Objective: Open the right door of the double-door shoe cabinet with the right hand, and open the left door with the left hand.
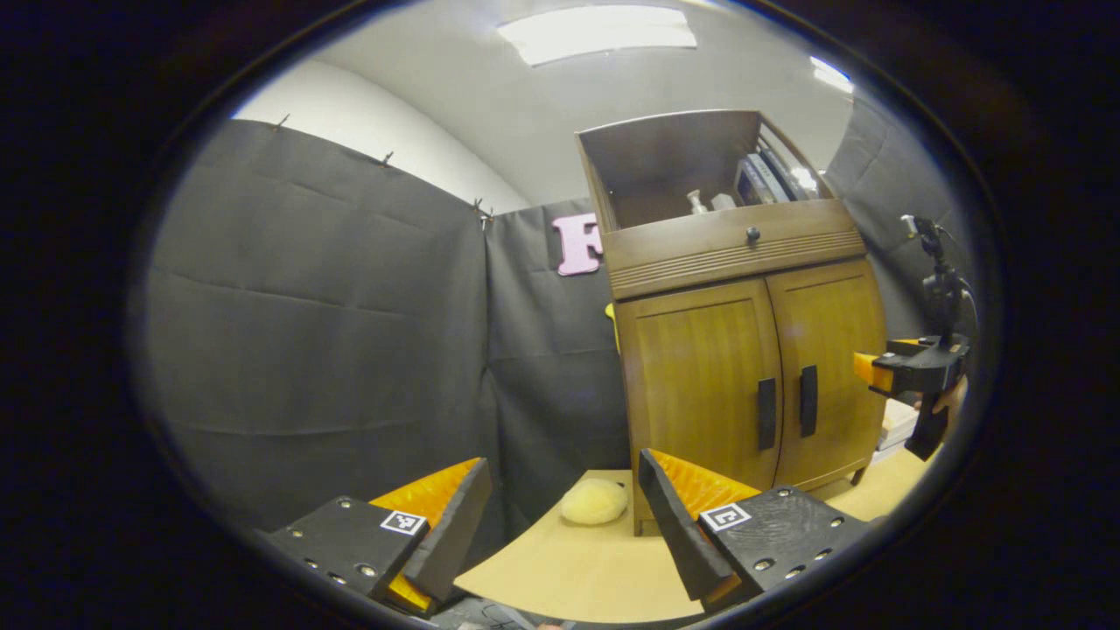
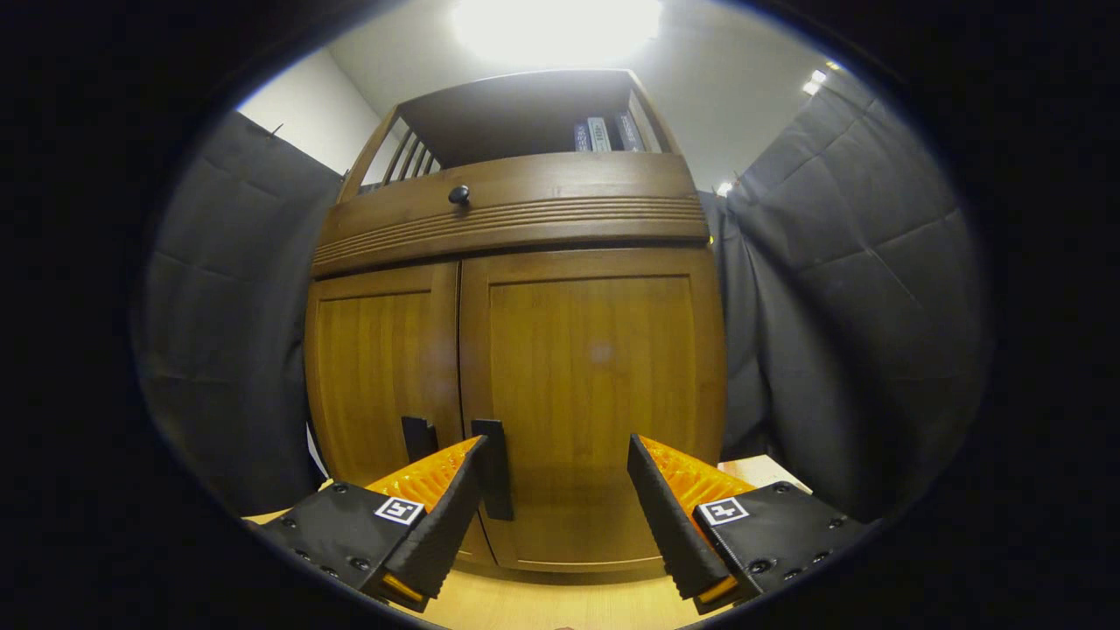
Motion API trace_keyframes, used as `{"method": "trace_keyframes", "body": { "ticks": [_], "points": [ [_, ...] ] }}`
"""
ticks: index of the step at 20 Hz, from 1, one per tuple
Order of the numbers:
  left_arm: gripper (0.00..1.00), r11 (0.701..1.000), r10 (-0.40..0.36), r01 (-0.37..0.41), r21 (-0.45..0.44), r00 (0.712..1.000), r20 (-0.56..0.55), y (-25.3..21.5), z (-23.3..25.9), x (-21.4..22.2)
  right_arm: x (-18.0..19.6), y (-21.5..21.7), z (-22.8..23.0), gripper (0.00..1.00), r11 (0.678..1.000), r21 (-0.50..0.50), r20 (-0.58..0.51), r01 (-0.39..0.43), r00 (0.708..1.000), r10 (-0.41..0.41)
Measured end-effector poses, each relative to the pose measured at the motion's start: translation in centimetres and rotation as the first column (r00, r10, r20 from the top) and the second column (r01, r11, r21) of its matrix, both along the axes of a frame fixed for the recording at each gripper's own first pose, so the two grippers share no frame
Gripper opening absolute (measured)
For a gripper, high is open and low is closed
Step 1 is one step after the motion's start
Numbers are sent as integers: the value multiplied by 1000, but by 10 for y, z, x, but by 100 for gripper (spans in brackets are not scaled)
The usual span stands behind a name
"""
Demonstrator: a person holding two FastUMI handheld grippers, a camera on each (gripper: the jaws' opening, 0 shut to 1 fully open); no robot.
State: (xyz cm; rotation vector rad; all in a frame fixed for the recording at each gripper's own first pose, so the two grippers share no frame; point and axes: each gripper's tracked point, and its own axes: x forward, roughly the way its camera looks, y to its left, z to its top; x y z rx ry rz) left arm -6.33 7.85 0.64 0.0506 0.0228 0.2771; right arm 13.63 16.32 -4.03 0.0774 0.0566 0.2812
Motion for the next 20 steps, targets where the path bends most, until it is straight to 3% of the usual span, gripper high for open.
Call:
{"method": "trace_keyframes", "body": {
  "ticks": [13, 15, 17, 18, 20],
  "points": [
    [97, 991, 132, -131, 22, 991, -25, 42, -6, -27, 54, 65, -45, 97, 998, -11, -65, -57, 996, 56],
    [97, 989, 146, -145, 22, 989, -25, 44, -9, -28, 65, 73, -53, 93, 998, -21, -86, -59, 995, 57],
    [97, 987, 157, -156, 25, 987, -25, 45, -9, -27, 73, 78, -63, 82, 998, -30, -109, -57, 993, 53],
    [100, 987, 162, -162, 25, 986, -26, 46, -10, -27, 77, 80, -67, 70, 998, -33, -122, -58, 991, 53],
    [100, 985, 170, -169, 21, 985, -28, 46, -12, -27, 80, 83, -73, 69, 997, -27, -150, -73, 986, 68]
  ]
}}
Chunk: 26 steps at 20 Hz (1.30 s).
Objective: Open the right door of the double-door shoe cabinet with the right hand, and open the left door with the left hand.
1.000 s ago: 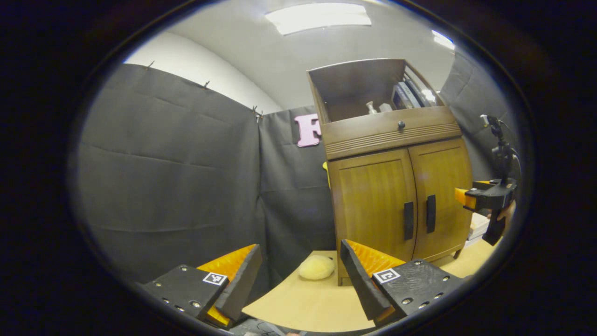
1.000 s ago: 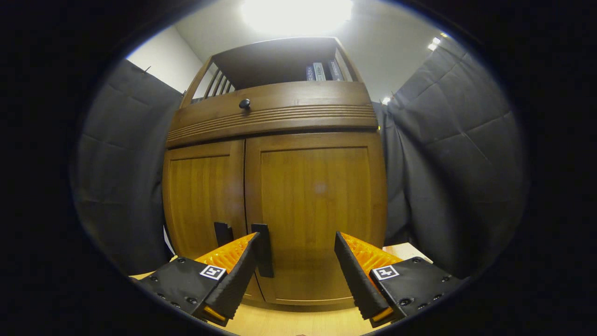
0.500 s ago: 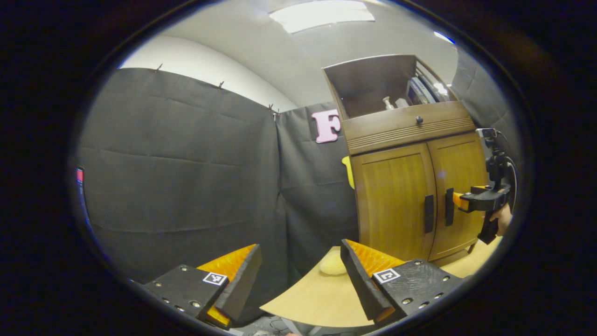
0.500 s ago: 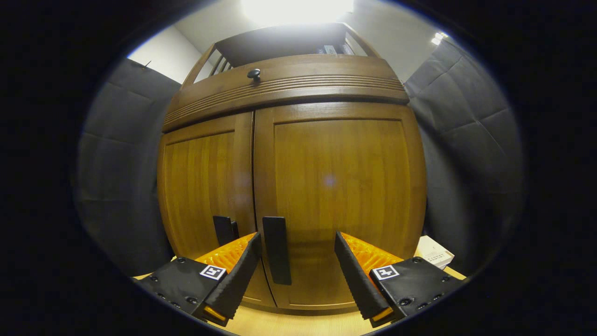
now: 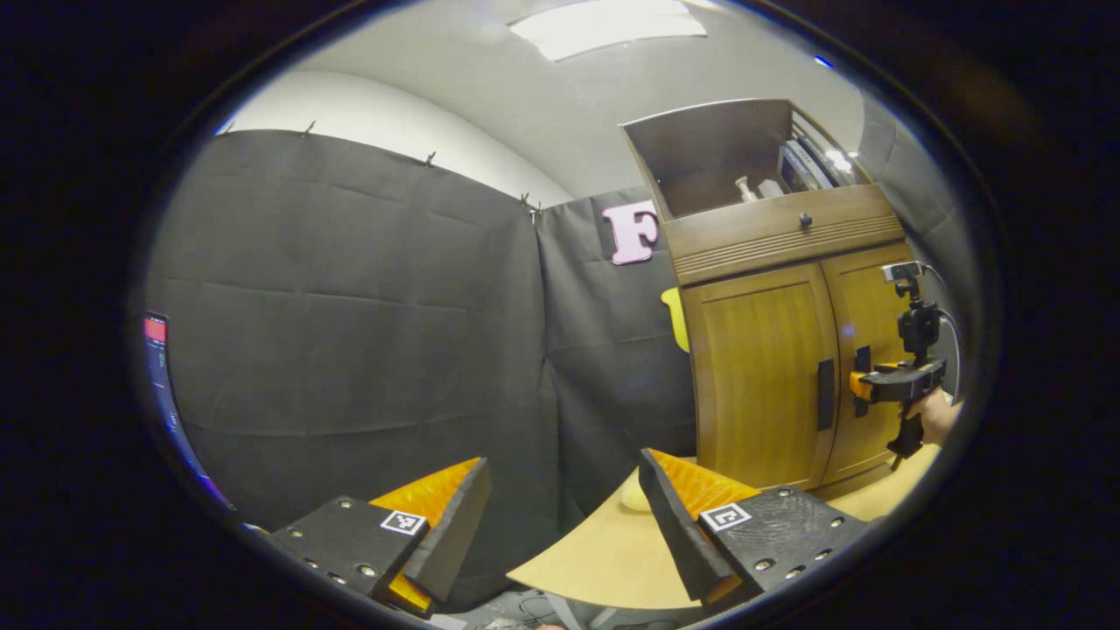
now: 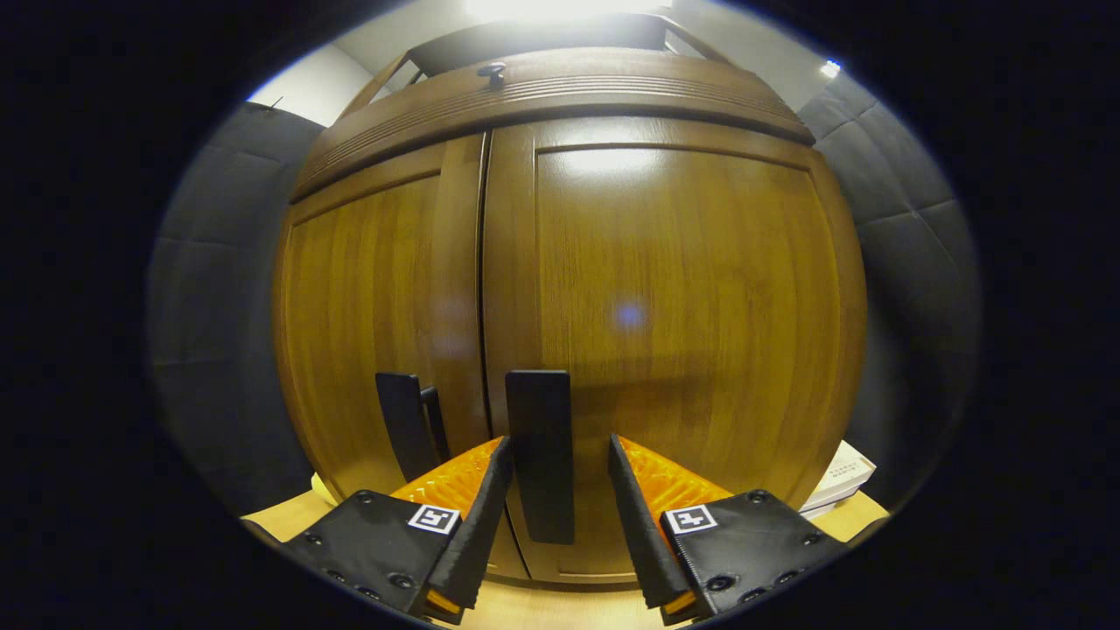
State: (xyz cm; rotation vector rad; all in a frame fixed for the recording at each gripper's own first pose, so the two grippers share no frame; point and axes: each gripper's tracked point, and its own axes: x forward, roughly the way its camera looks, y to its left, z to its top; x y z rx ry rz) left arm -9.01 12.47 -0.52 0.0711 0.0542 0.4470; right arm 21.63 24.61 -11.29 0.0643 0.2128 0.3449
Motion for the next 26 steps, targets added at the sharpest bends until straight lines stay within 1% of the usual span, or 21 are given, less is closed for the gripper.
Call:
{"method": "trace_keyframes", "body": {
  "ticks": [1, 3, 4, 5, 6, 7, 8, 9, 10, 16, 17, 18, 22, 23, 24, 26],
  "points": [
    [100, 1000, 2, -2, -4, 1000, 0, 0, -1, 0, -1, 3, -1, 71, 1000, 4, -7, -13, 1000, 13],
    [100, 1000, 1, -1, -5, 1000, 1, 0, -1, 0, -2, 8, -3, 44, 1000, -7, 1, -13, 1000, 13],
    [98, 1000, 0, 0, -6, 1000, 1, -1, 0, 0, -2, 9, -3, 37, 1000, -17, -1, -13, 1000, 13],
    [98, 1000, -4, 4, -8, 1000, 1, -1, 0, 1, -2, 7, -2, 29, 1000, -9, -6, -11, 1000, 11],
    [100, 1000, -10, 10, -10, 1000, 2, -2, 0, 0, -2, 9, -3, 19, 1000, -7, -13, -17, 1000, 16],
    [100, 1000, -15, 15, -13, 1000, 3, -2, 0, 0, -5, 8, -4, 17, 1000, -9, -24, -24, 999, 24],
    [100, 1000, -22, 22, -16, 1000, 5, -3, 0, 0, -7, 8, -2, 20, 1000, -10, -27, -29, 999, 29],
    [98, 999, -31, 31, -19, 999, 7, -4, 1, 1, -8, 7, -1, 19, 999, -9, -25, -34, 999, 34],
    [100, 999, -41, 41, -20, 999, 10, -4, 1, 0, -12, 6, 1, 20, 999, -8, -23, -38, 999, 38],
    [100, 992, -122, 122, -29, 992, 22, -12, 7, -5, -44, -5, 2, 19, 997, 1, -33, -75, 997, 75],
    [100, 990, -135, 135, -32, 991, 25, -13, 9, -5, -49, -8, 3, 17, 997, 2, -34, -79, 996, 79],
    [100, 988, -150, 151, -36, 988, 26, -15, 9, -6, -54, -11, 3, 19, 997, 2, -35, -83, 996, 83],
    [100, 976, -211, 213, -44, 977, 38, -19, 7, -4, -74, -26, 6, 19, 996, 0, -35, -86, 996, 86],
    [100, 972, -227, 229, -46, 973, 41, -21, 7, -6, -81, -29, 6, 23, 996, 3, -36, -87, 996, 87],
    [100, 968, -243, 245, -49, 969, 44, -22, 7, -6, -86, -34, 8, 19, 996, 6, -37, -88, 995, 88],
    [100, 959, -276, 278, -50, 960, 52, -23, 8, -1, -97, -44, 10, 19, 996, 8, -37, -90, 995, 90]
  ]
}}
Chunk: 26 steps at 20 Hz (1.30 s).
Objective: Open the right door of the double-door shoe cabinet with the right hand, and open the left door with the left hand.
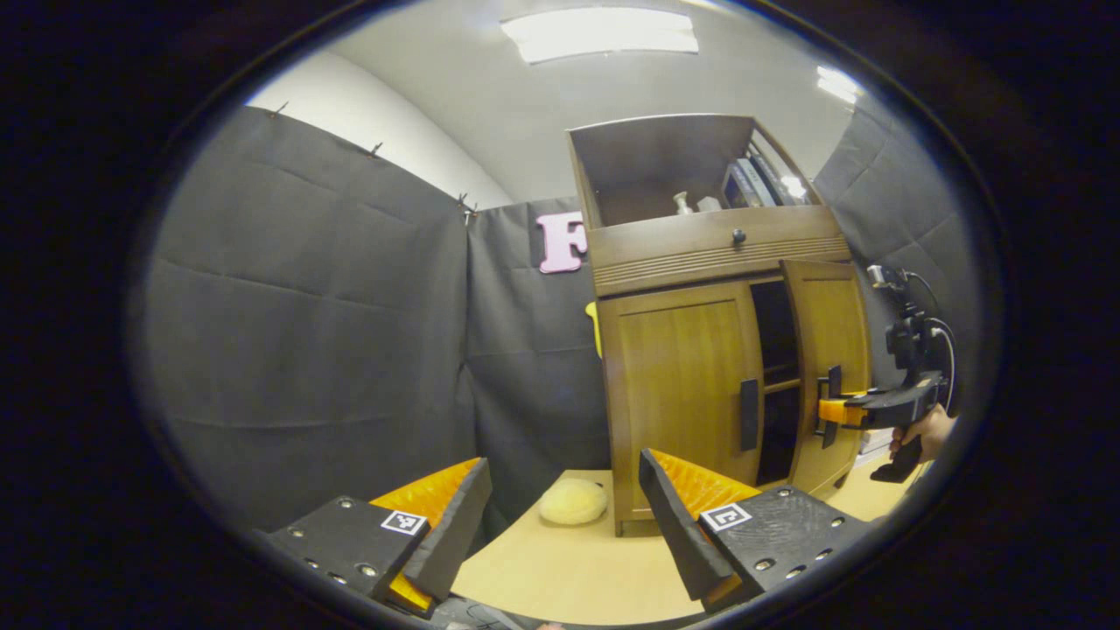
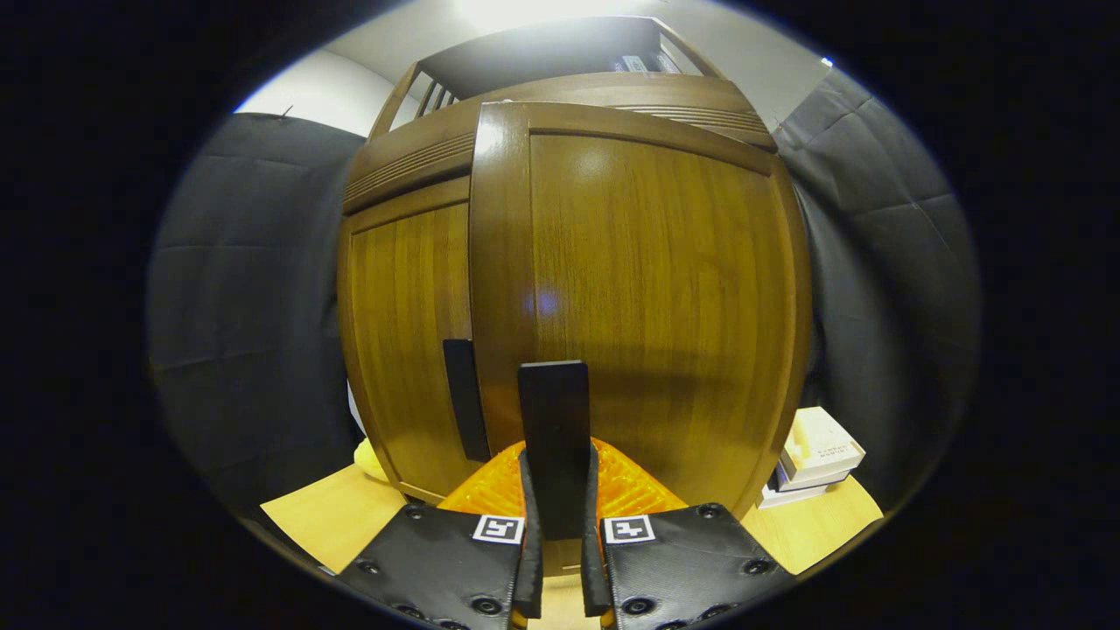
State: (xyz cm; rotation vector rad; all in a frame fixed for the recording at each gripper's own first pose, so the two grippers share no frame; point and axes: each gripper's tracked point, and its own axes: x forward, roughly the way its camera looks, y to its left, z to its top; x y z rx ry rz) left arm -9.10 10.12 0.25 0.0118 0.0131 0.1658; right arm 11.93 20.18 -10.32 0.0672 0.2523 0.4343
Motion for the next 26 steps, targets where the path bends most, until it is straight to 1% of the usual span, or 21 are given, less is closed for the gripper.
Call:
{"method": "trace_keyframes", "body": {
  "ticks": [5, 11, 16, 20, 26],
  "points": [
    [100, 995, -93, 93, -17, 996, 6, -14, 1, 5, -24, -28, 3, 19, 1000, -5, -3, 4, 1000, -4],
    [100, 980, -196, 196, -23, 980, 20, -27, 6, 12, -46, -68, 4, 19, 1000, 0, -22, 23, 999, -23],
    [100, 962, -272, 273, -30, 962, 28, -77, 14, 38, -58, -105, 6, 19, 998, -16, -22, 59, 998, -59],
    [100, 946, -323, 324, -30, 946, 37, -106, 18, 42, -62, -136, 5, 19, 995, -13, -30, 95, 995, -95],
    [100, 928, -370, 371, -34, 928, 36, -143, 18, 42, -62, -175, 4, 18, 991, 1, -34, 134, 990, -134]
  ]
}}
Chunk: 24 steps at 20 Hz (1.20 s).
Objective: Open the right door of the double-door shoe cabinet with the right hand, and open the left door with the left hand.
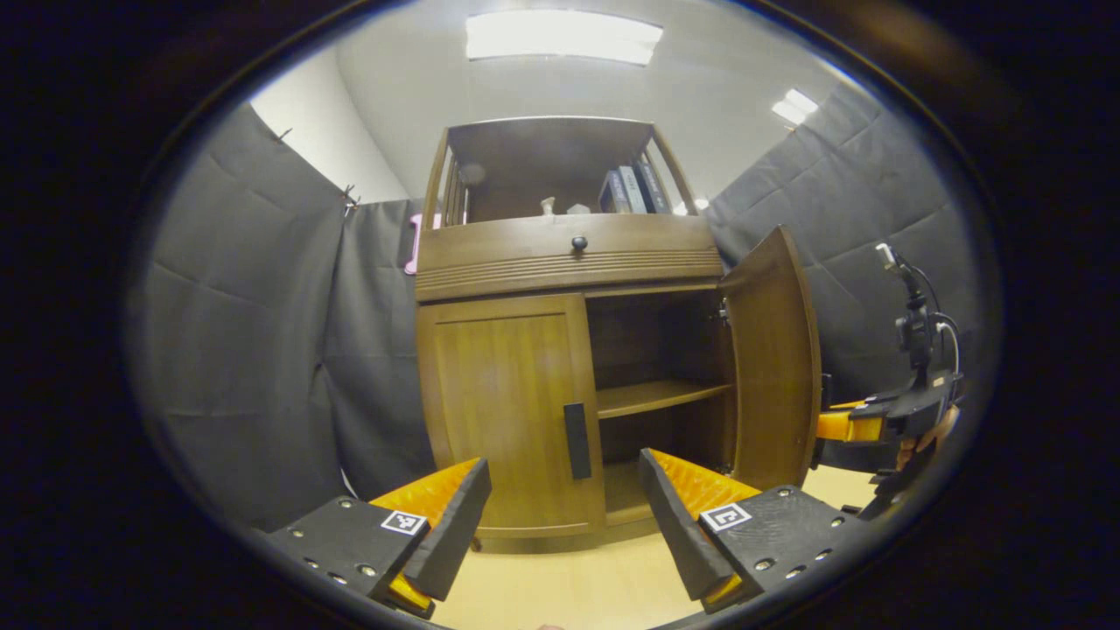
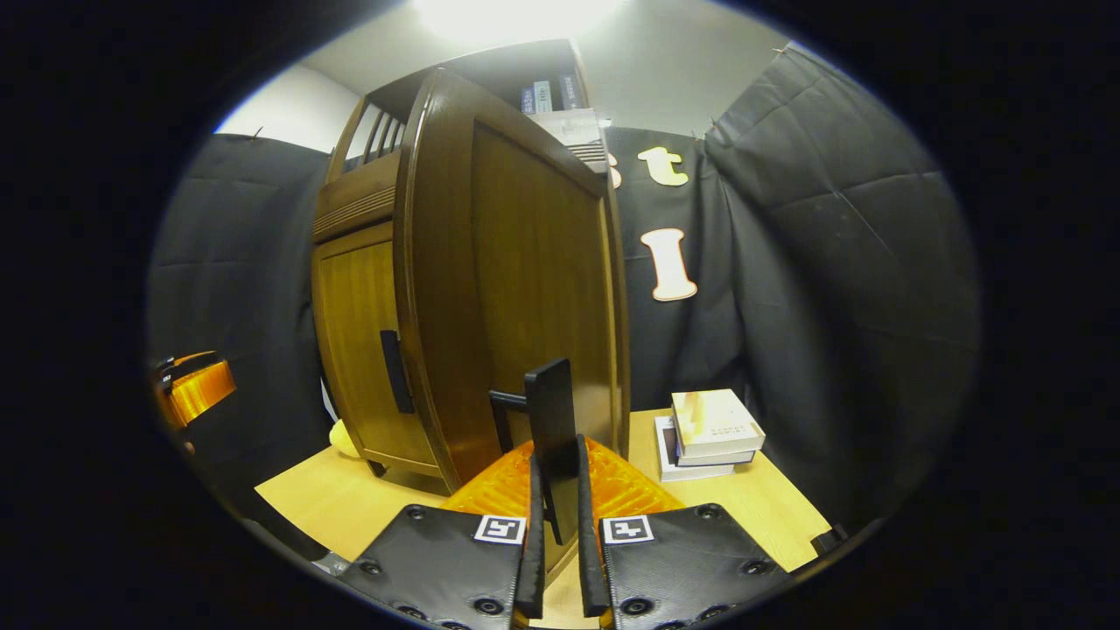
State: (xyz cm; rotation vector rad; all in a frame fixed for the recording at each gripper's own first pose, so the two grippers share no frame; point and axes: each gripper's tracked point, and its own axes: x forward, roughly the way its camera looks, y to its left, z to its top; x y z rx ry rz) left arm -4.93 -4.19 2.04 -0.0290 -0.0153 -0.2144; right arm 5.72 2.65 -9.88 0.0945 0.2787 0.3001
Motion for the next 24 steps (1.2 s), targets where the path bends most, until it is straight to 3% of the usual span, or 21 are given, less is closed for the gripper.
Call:
{"method": "trace_keyframes", "body": {
  "ticks": [4, 6, 11, 12, 21, 24],
  "points": [
    [100, 1000, -19, 19, 9, 1000, 5, -18, -1, 3, 4, -26, 0, 14, 1000, -6, 2, 23, 1000, -23],
    [100, 999, -28, 28, 16, 1000, 10, -26, 1, 13, 5, -38, 1, 17, 999, -10, 12, 38, 999, -38],
    [100, 998, -60, 59, 14, 998, 25, -51, 4, 36, -1, -65, 4, 3, 996, -26, 37, 83, 996, -82],
    [100, 998, -69, 69, 10, 997, 26, -56, 2, 44, -3, -67, 12, 11, 995, -26, 42, 95, 995, -94],
    [100, 995, -98, 97, 14, 995, 33, -80, -14, 96, -41, -111, 44, 11, 979, -33, 107, 203, 974, -199],
    [100, 996, -89, 89, 13, 996, 27, -81, -21, 121, -58, -109, 59, 53, 976, -36, 127, 215, 970, -208]
  ]
}}
